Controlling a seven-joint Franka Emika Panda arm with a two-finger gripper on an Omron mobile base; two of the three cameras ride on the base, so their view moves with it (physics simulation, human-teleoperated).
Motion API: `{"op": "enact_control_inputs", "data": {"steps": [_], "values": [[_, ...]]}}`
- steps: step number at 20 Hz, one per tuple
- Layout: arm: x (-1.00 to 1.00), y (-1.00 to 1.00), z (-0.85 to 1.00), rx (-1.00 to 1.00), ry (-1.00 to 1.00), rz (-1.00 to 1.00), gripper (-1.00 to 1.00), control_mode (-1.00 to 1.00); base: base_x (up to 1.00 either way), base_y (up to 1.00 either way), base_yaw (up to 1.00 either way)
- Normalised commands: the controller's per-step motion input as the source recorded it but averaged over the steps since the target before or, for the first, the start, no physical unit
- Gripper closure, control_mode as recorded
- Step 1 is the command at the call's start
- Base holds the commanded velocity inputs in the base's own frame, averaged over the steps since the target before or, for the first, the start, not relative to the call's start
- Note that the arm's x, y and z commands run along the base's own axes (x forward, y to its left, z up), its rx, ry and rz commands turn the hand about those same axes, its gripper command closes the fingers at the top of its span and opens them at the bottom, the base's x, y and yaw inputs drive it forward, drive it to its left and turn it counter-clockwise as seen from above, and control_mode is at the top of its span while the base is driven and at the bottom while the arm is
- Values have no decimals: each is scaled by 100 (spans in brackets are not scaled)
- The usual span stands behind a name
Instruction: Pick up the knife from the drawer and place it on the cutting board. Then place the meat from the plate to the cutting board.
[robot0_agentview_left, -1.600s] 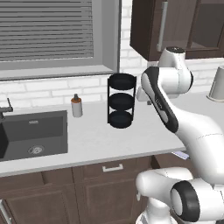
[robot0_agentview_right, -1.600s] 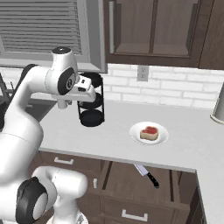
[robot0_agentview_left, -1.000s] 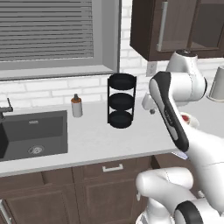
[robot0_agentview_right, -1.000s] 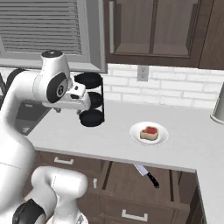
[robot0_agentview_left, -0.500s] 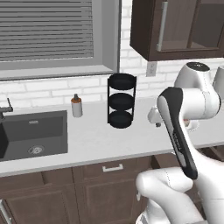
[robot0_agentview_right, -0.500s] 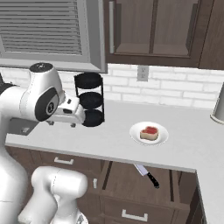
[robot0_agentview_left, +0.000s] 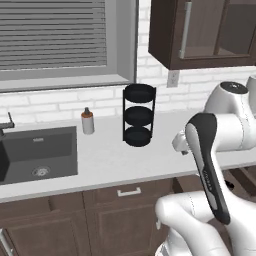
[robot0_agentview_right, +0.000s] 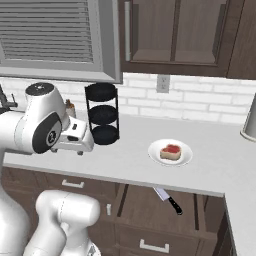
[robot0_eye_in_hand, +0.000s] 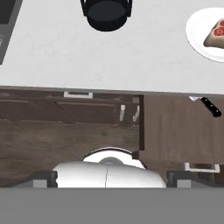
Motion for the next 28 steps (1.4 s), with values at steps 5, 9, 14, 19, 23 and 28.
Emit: {"op": "enact_control_inputs", "data": {"steps": [5,9,14,19,23,28], "values": [[0,0,0,0,0,0,-100,100,0,56,-29],[0,0,0,0,0,0,-100,100,5,43,-47],[0,0,0,0,0,0,-100,100,13,27,-58],[0,0,0,0,0,0,-100,100,15,47,-66],[0,0,0,0,0,0,-100,100,15,56,-66],[0,0,0,0,0,0,-100,100,14,51,-59]]}}
